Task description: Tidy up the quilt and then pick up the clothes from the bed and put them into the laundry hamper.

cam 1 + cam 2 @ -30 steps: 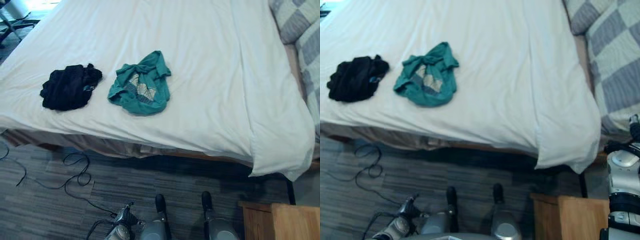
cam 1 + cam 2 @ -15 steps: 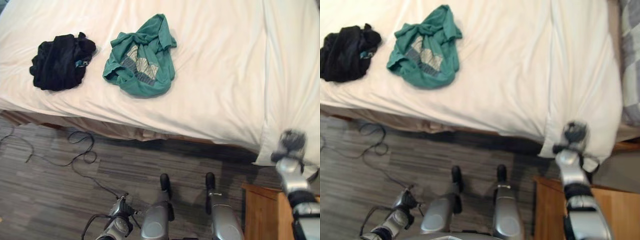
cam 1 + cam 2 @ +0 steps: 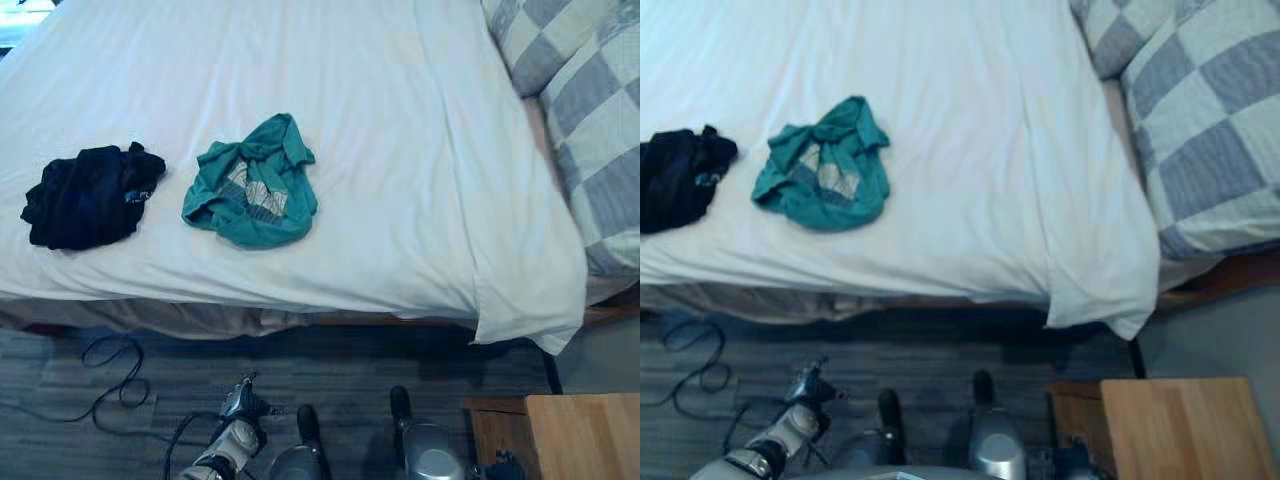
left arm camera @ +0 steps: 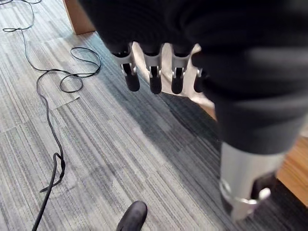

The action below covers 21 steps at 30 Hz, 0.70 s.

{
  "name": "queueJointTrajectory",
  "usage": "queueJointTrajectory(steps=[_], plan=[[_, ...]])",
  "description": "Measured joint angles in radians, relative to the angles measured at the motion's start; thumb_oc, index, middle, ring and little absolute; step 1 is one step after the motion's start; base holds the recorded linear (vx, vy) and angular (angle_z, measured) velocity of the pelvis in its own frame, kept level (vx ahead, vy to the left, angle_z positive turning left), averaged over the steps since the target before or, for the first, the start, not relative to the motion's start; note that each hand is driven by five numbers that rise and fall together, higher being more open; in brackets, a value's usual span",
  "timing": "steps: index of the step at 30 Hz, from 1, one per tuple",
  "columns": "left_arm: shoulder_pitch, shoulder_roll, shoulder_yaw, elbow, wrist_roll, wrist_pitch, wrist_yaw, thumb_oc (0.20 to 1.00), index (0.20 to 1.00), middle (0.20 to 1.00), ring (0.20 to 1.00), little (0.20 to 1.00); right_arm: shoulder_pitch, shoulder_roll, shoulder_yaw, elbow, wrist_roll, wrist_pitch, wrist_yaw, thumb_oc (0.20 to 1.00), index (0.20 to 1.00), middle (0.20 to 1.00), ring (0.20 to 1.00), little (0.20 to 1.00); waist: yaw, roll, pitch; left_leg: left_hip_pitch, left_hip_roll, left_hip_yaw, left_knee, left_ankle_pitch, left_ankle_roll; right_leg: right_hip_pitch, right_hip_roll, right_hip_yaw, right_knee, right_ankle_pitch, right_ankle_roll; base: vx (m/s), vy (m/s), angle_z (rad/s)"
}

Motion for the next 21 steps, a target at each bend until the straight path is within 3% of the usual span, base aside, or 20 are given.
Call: queueJointTrajectory(steps=[2,4,5,6,7,8,9,10,11,12,13,15,16,17,19,21], plan=[[0.017,0.006,0.001,0.021,0.000,0.004,-0.004,1.000,1.000,1.000,1.000,1.000,-0.017,0.004,0.025,-0.021,-0.005,-0.012,0.003,1.000,1.000,1.000,1.000,1.000,0.004,-0.008,-0.023,-0.006,0.012,0.001,0.000,0.000,0.000,-0.021,0.003,0.018,0.018,-0.020,0.012,0.09,0.015,-0.04],[0.053,0.008,0.028,0.039,0.000,0.002,-0.020,1.000,1.000,1.000,1.000,1.000,-0.037,0.004,0.044,-0.039,-0.008,-0.013,0.018,1.000,1.000,1.000,1.000,1.000,0.023,0.002,-0.037,-0.002,0.022,0.000,0.000,0.000,0.000,-0.020,0.024,0.005,0.032,-0.037,-0.016,0.05,0.002,-0.03],[0.083,-0.002,0.032,0.039,-0.001,0.011,-0.023,1.000,1.000,1.000,1.000,1.000,-0.041,-0.008,0.050,-0.041,-0.009,-0.014,0.024,1.000,1.000,1.000,1.000,1.000,0.030,0.035,-0.053,-0.010,0.037,-0.006,0.005,0.000,-0.001,-0.015,0.043,0.000,0.031,-0.039,-0.018,-0.13,0.014,0.16],[0.097,-0.007,0.035,0.039,-0.005,0.008,-0.030,1.000,1.000,1.000,1.000,1.000,-0.041,-0.024,0.084,-0.041,-0.012,-0.015,0.032,1.000,1.000,1.000,1.000,1.000,0.030,0.044,-0.066,-0.032,0.049,-0.020,0.038,-0.001,-0.022,-0.017,0.054,0.017,0.025,-0.055,-0.044,-0.16,0.050,0.39],[0.092,-0.015,0.041,0.037,-0.012,0.004,-0.038,1.000,1.000,1.000,1.000,1.000,-0.065,-0.042,0.088,-0.032,-0.034,-0.022,0.041,1.000,1.000,1.000,1.000,1.000,0.053,0.078,-0.062,-0.086,0.061,-0.041,0.103,0.014,-0.057,-0.025,0.057,0.000,0.033,-0.054,-0.067,-0.15,0.121,0.67],[0.061,-0.016,0.041,0.039,-0.047,-0.002,-0.041,1.000,1.000,1.000,1.000,1.000,-0.087,-0.053,0.103,-0.004,-0.054,-0.021,0.042,1.000,1.000,1.000,1.000,1.000,0.057,0.073,-0.058,-0.166,0.045,-0.060,0.184,0.042,-0.105,-0.039,0.031,-0.030,0.035,-0.049,-0.086,0.00,0.194,1.21],[0.007,-0.028,0.039,0.040,-0.083,-0.010,-0.040,1.000,1.000,1.000,1.000,1.000,-0.105,-0.074,0.110,0.025,-0.078,-0.008,0.046,1.000,1.000,1.000,1.000,1.000,0.060,0.053,-0.049,-0.251,0.016,-0.063,0.246,0.133,-0.190,-0.053,-0.034,-0.061,0.020,-0.044,-0.095,0.04,0.161,1.20],[-0.006,-0.030,0.038,0.030,-0.097,-0.019,-0.040,1.000,1.000,1.000,1.000,1.000,-0.116,-0.083,0.111,0.029,-0.088,0.001,0.047,1.000,1.000,1.000,1.000,1.000,0.073,0.049,-0.047,-0.255,0.012,-0.034,0.231,0.137,-0.181,-0.049,-0.056,-0.068,0.000,-0.033,-0.096,0.16,0.294,0.91],[0.007,-0.030,0.040,0.026,-0.114,-0.030,-0.039,1.000,1.000,1.000,1.000,1.000,-0.134,-0.098,0.111,0.022,-0.089,0.003,0.044,1.000,1.000,1.000,1.000,1.000,0.081,0.041,-0.041,-0.219,0.029,0.021,0.196,0.105,-0.133,-0.017,-0.061,-0.074,-0.048,-0.015,-0.106,0.17,0.344,0.29],[0.014,-0.029,0.034,0.027,-0.118,-0.027,-0.038,1.000,1.000,1.000,1.000,1.000,-0.140,-0.111,0.094,0.003,-0.089,-0.002,0.046,1.000,1.000,1.000,1.000,1.000,0.074,0.050,-0.039,-0.199,0.065,0.013,0.192,0.083,-0.125,0.017,-0.066,-0.077,-0.076,-0.002,-0.091,0.23,0.507,0.21],[0.030,-0.031,0.041,0.027,-0.121,-0.030,-0.031,1.000,1.000,1.000,1.000,1.000,-0.136,-0.119,0.080,-0.022,-0.088,-0.009,0.045,1.000,1.000,1.000,1.000,1.000,0.070,0.072,-0.050,-0.138,0.125,0.004,0.138,0.061,-0.125,0.052,-0.047,-0.099,-0.111,0.002,-0.096,0.16,0.428,0.21],[0.011,-0.038,0.027,0.027,-0.121,-0.032,-0.028,1.000,1.000,1.000,1.000,1.000,-0.140,-0.131,0.069,-0.048,-0.088,-0.021,0.045,1.000,1.000,1.000,1.000,1.000,0.063,0.074,-0.052,-0.121,0.201,-0.054,0.081,0.061,-0.149,0.051,-0.040,-0.104,-0.127,0.003,-0.093,0.16,0.469,0.23],[0.005,-0.045,0.034,0.029,-0.121,-0.032,-0.028,1.000,1.000,1.000,1.000,1.000,-0.136,-0.133,0.072,-0.053,-0.088,-0.017,0.045,1.000,1.000,1.000,1.000,1.000,0.065,0.072,-0.055,-0.118,0.214,-0.064,0.053,0.061,-0.149,0.044,-0.036,-0.106,-0.137,0.004,-0.093,0.18,0.544,0.30],[-0.010,-0.053,0.029,0.028,-0.121,-0.032,-0.031,1.000,1.000,1.000,1.000,1.000,-0.128,-0.128,0.055,-0.049,-0.087,-0.017,0.046,1.000,1.000,1.000,1.000,1.000,0.062,0.069,-0.058,-0.120,0.257,-0.061,0.034,0.059,-0.151,0.042,-0.042,-0.097,-0.145,0.017,-0.074,0.23,0.500,0.19],[-0.002,-0.065,0.025,0.026,-0.121,-0.030,-0.032,1.000,1.000,1.000,1.000,1.000,-0.101,-0.134,0.030,-0.031,-0.088,-0.011,0.053,1.000,1.000,1.000,1.000,1.000,0.056,0.059,-0.064,-0.111,0.269,-0.054,0.014,0.059,-0.152,0.045,-0.054,-0.100,-0.151,0.038,-0.052,0.19,0.415,0.31],[0.006,-0.093,0.026,0.017,-0.119,-0.031,-0.042,1.000,1.000,1.000,1.000,1.000,-0.046,-0.151,0.025,-0.014,-0.087,0.004,0.075,1.000,1.000,1.000,1.000,1.000,0.057,0.087,-0.088,-0.057,0.232,-0.031,0.010,0.047,-0.123,0.083,-0.073,-0.114,-0.177,0.053,0.002,0.13,0.558,0.09]])
